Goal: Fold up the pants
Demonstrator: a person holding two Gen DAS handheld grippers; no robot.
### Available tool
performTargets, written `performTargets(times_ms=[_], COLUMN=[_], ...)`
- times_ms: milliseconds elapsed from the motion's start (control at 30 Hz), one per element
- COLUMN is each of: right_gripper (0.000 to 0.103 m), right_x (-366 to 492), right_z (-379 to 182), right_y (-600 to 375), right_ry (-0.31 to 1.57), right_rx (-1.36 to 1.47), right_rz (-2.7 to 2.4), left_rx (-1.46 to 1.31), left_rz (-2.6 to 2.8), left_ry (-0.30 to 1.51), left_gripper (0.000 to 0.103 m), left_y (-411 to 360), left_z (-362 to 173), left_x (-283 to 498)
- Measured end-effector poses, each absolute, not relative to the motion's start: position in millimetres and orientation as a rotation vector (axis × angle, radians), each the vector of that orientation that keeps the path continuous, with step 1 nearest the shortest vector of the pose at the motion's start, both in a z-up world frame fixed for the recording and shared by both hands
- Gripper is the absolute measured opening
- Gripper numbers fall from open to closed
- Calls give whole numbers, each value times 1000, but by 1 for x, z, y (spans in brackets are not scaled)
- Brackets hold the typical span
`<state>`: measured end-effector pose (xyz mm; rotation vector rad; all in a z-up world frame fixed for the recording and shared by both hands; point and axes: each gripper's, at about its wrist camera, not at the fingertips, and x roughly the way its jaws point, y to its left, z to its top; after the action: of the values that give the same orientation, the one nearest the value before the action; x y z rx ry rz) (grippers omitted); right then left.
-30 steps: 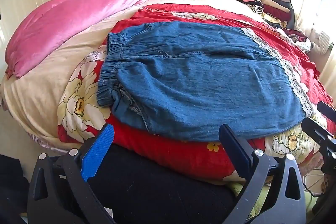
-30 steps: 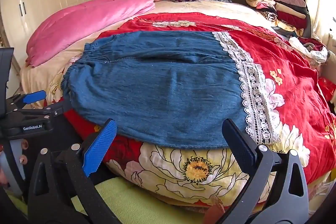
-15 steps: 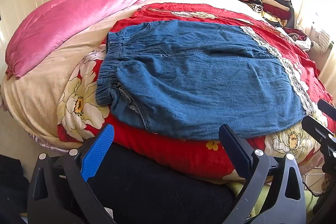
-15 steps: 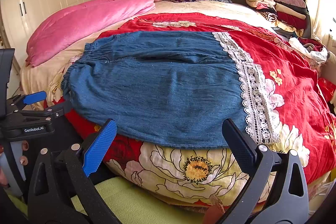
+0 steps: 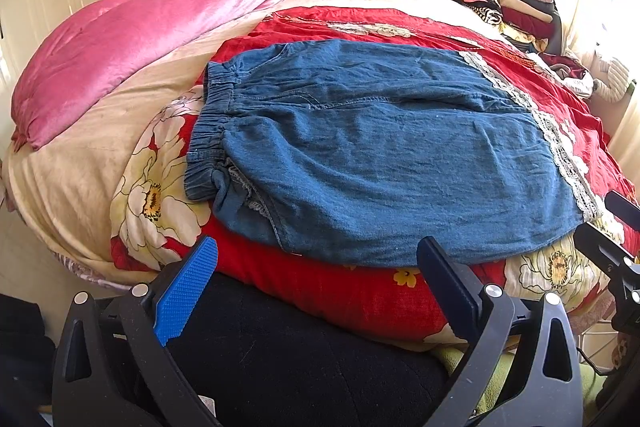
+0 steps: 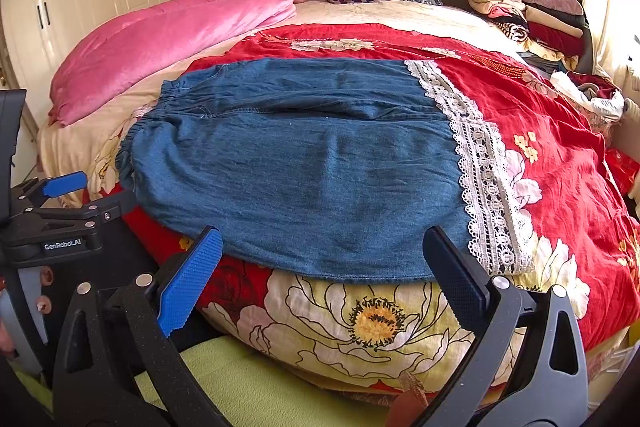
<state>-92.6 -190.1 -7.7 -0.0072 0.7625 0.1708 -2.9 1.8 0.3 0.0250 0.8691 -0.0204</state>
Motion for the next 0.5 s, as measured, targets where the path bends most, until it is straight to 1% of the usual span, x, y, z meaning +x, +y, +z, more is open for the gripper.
performTargets(times_ms=[500], right_gripper=[95], right_x=[-91], right_z=[-10], right_y=[-188], right_ry=[767], right_rx=[-21], right_rz=[177], left_rx=[28], left_rz=[-6], left_ry=[872], left_gripper=[99], left_y=[3], left_z=[-1], left_x=[1])
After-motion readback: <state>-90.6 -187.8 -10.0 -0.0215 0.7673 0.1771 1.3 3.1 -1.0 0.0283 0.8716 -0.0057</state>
